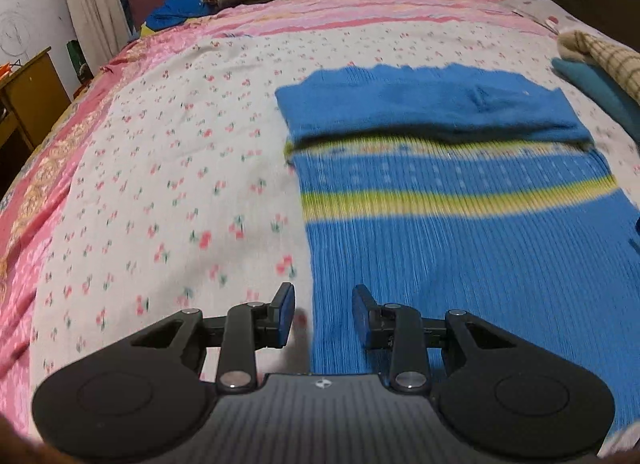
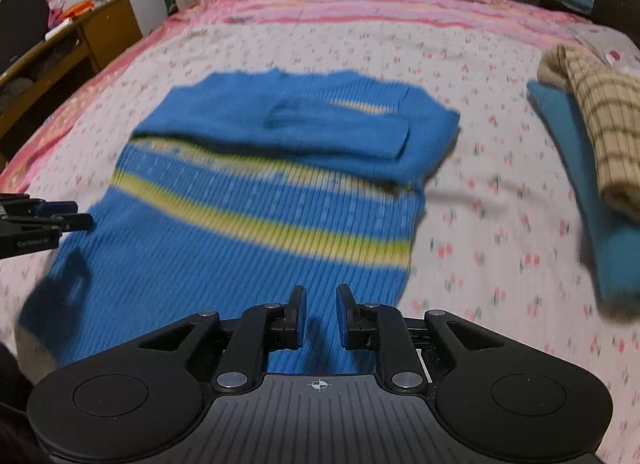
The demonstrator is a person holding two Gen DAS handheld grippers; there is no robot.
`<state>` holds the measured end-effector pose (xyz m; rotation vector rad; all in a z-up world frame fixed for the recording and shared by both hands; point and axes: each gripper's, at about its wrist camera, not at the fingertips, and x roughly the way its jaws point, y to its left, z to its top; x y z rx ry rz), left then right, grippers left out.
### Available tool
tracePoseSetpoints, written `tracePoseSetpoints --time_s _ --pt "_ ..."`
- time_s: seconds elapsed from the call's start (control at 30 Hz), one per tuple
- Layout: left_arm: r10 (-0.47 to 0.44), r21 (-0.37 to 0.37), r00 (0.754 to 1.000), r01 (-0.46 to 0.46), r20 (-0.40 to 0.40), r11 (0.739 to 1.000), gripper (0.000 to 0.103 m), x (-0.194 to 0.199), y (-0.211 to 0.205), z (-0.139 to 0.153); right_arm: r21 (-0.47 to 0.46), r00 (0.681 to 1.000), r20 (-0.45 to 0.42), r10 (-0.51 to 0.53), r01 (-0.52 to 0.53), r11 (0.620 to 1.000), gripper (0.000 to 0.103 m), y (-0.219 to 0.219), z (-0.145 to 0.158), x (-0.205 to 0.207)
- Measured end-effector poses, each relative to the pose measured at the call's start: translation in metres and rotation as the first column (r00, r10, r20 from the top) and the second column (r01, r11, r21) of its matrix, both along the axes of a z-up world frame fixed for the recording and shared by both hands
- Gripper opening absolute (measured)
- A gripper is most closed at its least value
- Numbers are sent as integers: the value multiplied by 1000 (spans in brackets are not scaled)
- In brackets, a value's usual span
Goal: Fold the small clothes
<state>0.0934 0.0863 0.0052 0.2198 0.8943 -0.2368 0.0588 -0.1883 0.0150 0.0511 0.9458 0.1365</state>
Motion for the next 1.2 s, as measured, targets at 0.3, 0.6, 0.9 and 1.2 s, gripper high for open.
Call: tracePoseSetpoints --time_s 0.3,0.6,0.9,1.2 --pt "16 -14 999 -16 -42 1000 38 -40 22 -5 27 998 -61 -4 6 1000 18 2 -11 -39" --pt "19 -31 996 -22 -86 999 38 -72 42 -8 38 994 -110 -17 21 999 24 0 -21 -67" --pt "11 -90 994 -20 -105 996 38 -80 45 -6 41 991 -136 -9 15 999 31 1 -26 -85" --pt "6 -116 993 -20 -122 993 38 -85 51 -6 76 988 -143 -53 64 995 32 -12 -24 -90"
